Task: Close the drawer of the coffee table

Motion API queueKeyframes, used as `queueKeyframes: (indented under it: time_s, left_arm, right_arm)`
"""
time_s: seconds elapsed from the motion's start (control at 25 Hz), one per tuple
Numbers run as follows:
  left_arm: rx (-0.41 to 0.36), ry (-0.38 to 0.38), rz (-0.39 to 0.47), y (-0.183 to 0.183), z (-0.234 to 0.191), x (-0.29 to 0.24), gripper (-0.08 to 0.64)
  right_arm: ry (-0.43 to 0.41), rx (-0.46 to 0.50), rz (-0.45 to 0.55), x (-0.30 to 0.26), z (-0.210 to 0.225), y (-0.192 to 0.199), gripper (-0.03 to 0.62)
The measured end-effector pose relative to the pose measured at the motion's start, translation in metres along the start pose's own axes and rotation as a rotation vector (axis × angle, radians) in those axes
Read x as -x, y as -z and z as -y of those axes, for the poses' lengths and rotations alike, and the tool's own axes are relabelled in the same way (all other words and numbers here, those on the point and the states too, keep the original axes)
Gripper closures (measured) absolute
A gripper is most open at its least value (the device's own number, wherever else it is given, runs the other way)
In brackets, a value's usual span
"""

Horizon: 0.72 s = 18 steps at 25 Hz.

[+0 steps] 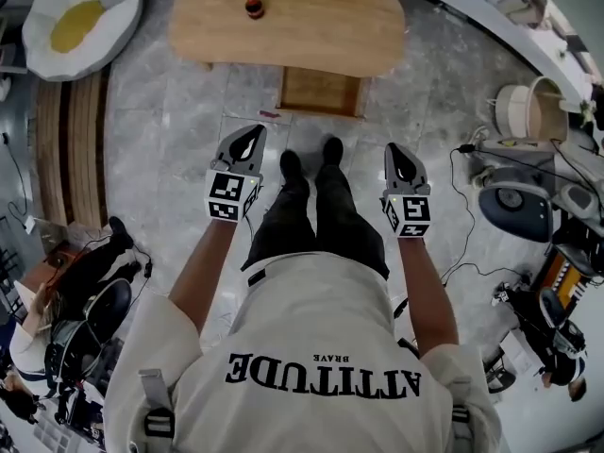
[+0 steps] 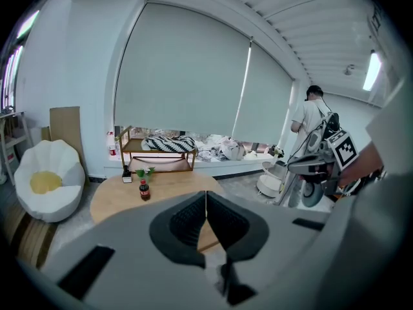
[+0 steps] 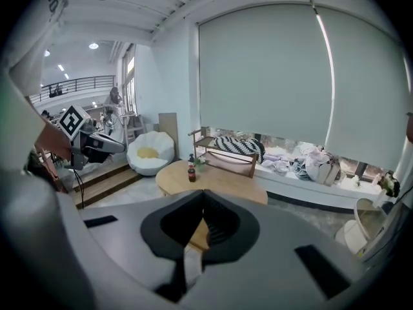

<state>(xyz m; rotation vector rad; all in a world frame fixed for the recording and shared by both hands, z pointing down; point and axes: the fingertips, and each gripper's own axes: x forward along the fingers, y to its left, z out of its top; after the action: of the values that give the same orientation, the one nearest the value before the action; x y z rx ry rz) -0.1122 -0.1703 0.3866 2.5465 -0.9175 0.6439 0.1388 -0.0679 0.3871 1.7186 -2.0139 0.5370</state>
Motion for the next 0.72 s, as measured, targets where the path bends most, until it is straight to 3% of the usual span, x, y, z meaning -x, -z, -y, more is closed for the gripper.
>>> queueKeyframes:
  time_s: [0.72]
  left_arm:
    - [-0.005,-0.032,-0.081,0.046,0.014,-0.086,0.538]
  right_arm:
    - [-0.106,-0.068,-0.097,-0.095,0.029,0.073,0.572]
